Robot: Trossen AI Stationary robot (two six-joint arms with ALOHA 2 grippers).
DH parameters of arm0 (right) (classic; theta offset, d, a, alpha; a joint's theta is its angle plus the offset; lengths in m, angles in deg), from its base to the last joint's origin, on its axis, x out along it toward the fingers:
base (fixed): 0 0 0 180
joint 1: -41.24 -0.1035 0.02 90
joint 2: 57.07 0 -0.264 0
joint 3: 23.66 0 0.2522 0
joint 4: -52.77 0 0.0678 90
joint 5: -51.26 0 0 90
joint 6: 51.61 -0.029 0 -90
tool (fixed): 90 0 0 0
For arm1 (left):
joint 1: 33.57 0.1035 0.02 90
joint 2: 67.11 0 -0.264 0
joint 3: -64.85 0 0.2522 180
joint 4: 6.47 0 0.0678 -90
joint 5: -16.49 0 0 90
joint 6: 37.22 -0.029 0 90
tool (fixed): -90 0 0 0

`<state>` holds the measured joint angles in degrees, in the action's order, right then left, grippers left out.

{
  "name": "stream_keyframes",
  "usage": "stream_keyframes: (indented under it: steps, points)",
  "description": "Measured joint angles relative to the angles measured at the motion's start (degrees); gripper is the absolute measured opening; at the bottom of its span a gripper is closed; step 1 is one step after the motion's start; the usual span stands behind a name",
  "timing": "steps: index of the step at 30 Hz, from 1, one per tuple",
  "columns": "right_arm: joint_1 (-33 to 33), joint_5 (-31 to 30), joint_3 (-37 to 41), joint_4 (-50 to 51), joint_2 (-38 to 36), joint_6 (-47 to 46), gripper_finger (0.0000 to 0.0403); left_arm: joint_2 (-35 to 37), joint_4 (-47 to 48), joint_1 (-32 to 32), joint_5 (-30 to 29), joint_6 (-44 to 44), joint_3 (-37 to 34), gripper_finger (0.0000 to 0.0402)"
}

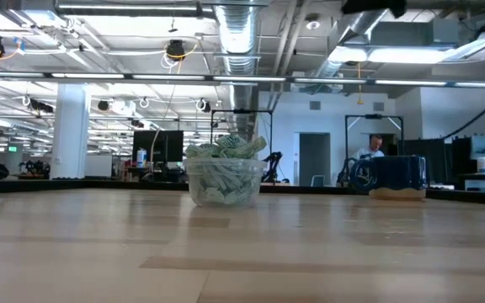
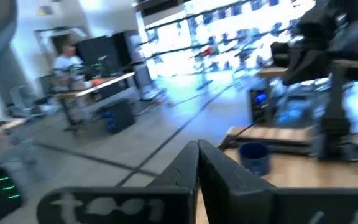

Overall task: Pick and place items into bin
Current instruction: Return to Home Position

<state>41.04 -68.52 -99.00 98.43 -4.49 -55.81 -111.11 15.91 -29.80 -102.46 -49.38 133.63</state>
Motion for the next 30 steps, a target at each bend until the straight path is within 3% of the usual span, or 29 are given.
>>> stream_keyframes:
  steps: [3,7,11,19,25,30]
  points:
    - [-4.7,0.8,6.0,-8.2,-8.2,4.4,0.0,5.1,4.2,0.0,4.1,2.5,0.0,0.0]
    - [-9.9,7.0,14.2,-20.7,-19.3,9.4,0.0,9.7,4.5,0.0,11.6,2.7,0.0,0.0]
    - [-13.6,7.5,19.2,-23.2,-29.2,9.9,0.0,14.0,4.5,0.0,17.6,1.6,0.0,0.0]
    - [-16.6,7.3,23.9,-23.8,-43.0,10.3,0.0,23.5,6.4,0.0,18.7,1.1,0.0,0.0]
    - [-17.1,7.4,27.4,-22.6,-49.8,11.6,0.0,26.7,12.4,0.0,18.5,2.2,0.0,0.0]
    - [-17.0,7.4,30.2,-23.0,-52.3,11.6,0.0,29.7,12.1,0.0,19.9,2.6,-0.1,0.0]
